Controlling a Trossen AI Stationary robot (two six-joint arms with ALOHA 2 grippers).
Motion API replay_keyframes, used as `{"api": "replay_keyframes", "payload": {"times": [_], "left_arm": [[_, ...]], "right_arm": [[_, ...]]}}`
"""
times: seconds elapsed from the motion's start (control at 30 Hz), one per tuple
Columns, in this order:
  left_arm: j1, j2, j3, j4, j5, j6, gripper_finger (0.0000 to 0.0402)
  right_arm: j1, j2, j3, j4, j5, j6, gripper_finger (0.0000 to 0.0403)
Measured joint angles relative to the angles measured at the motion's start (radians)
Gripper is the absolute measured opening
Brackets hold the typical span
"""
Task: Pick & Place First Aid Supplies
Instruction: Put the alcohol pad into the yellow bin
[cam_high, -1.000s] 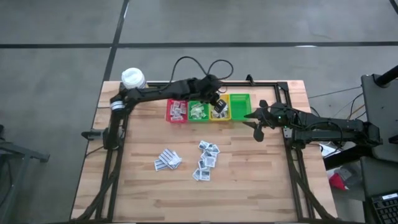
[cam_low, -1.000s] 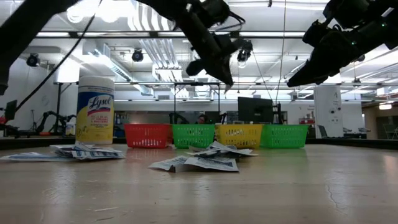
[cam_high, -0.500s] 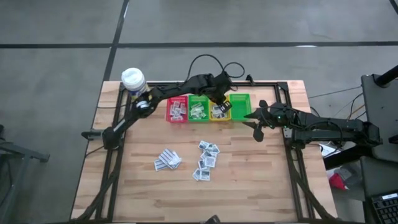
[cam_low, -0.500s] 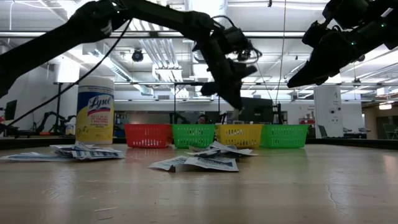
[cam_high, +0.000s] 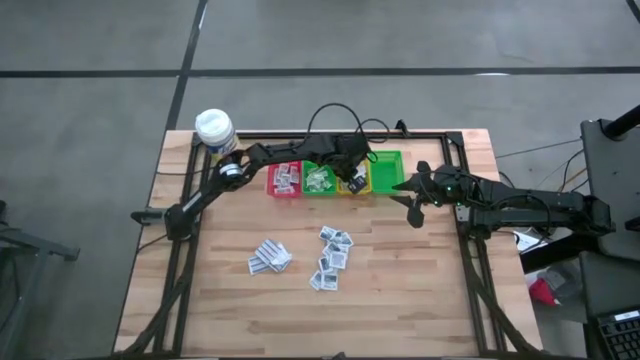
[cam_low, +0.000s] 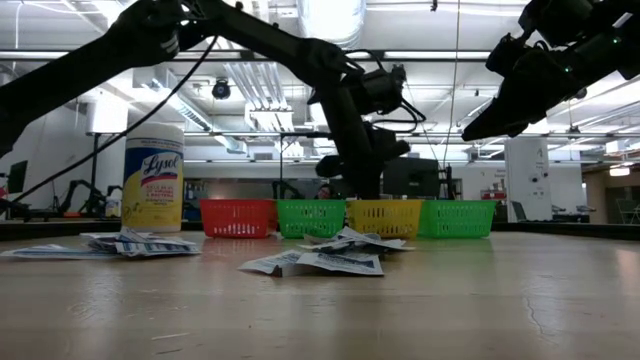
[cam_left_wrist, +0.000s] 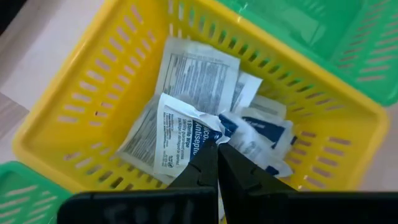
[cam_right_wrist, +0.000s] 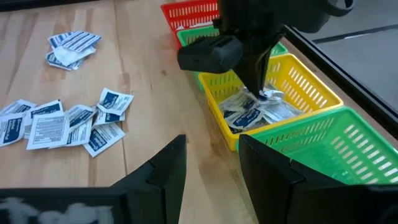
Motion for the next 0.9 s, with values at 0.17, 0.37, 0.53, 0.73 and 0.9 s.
{"api": "replay_keyframes", "payload": {"times": [0.17,0.37,0.53,0.73,0.9], "left_arm": [[0.000,0.000,-0.027,0.011,-0.002,-0.001,0.0000],[-0.002,-0.001,-0.012,0.012,0.014,0.010,0.0004],[-0.002,-0.001,0.003,0.012,0.029,0.027,0.0056],[-0.002,-0.001,0.024,0.010,0.029,0.038,0.0159],[-0.002,-0.043,0.027,-0.027,0.035,0.033,0.0217]], "right_arm": [[0.000,0.000,0.000,0.000,0.000,-0.002,0.0146],[0.000,0.000,0.000,0.000,0.000,-0.001,0.0146],[0.000,0.000,0.000,0.000,0.000,0.000,0.0146],[0.000,0.000,0.000,0.000,0.000,-0.002,0.0146],[0.000,0.000,0.000,0.000,0.000,-0.002,0.0146]]}}
